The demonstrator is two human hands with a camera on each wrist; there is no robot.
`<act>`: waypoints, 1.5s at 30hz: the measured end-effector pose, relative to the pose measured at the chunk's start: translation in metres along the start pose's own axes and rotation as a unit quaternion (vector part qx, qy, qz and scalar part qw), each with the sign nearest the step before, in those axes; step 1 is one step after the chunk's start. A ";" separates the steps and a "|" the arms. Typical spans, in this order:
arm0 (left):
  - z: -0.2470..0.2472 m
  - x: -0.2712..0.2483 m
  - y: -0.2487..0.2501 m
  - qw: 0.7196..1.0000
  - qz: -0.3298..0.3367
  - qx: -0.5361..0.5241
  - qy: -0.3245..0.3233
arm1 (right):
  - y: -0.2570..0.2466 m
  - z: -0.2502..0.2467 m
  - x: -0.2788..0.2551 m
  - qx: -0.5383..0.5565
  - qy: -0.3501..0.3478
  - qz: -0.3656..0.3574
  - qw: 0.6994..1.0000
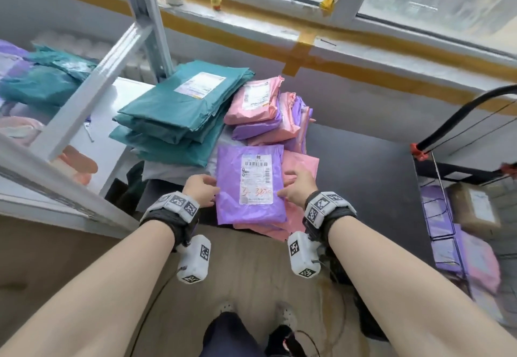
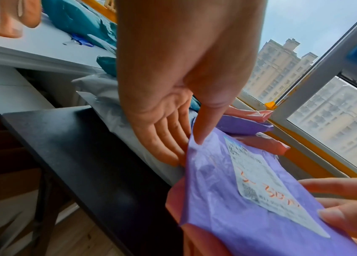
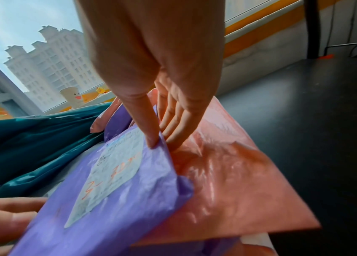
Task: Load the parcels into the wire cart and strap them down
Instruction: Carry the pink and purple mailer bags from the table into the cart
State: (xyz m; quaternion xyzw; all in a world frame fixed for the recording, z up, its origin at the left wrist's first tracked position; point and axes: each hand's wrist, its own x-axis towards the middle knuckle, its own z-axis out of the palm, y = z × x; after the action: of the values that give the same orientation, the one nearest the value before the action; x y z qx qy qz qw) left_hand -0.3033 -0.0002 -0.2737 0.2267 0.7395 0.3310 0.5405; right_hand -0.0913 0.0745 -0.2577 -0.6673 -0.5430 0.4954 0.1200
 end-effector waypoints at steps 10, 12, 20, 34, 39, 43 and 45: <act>0.023 -0.039 0.011 0.997 0.070 -0.024 -0.035 | 0.012 -0.046 -0.059 0.094 0.006 -0.015 0.995; 0.038 -0.050 0.015 0.995 0.086 -0.007 -0.048 | 0.023 -0.063 -0.073 0.103 0.015 -0.026 0.994; 0.148 -0.127 0.023 0.986 0.112 0.017 -0.123 | 0.111 -0.160 -0.139 0.102 0.083 -0.051 0.990; 0.392 -0.250 -0.017 0.950 0.208 0.176 -0.154 | 0.321 -0.337 -0.231 0.135 0.174 -0.025 0.975; 0.462 -0.251 0.007 0.936 0.214 0.214 -0.179 | 0.358 -0.389 -0.219 0.149 0.190 -0.004 0.970; 0.520 -0.235 0.033 0.931 0.209 0.224 -0.196 | 0.376 -0.437 -0.194 0.147 0.178 0.004 0.973; 0.549 -0.222 0.049 0.928 0.215 0.228 -0.202 | 0.382 -0.463 -0.179 0.151 0.189 0.007 0.970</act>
State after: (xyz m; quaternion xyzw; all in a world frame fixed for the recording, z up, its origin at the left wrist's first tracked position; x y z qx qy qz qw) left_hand 0.2869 0.0134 -0.2010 0.5594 0.6036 0.2087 0.5284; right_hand 0.5209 -0.0471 -0.2067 -0.7267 -0.4245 0.4376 0.3166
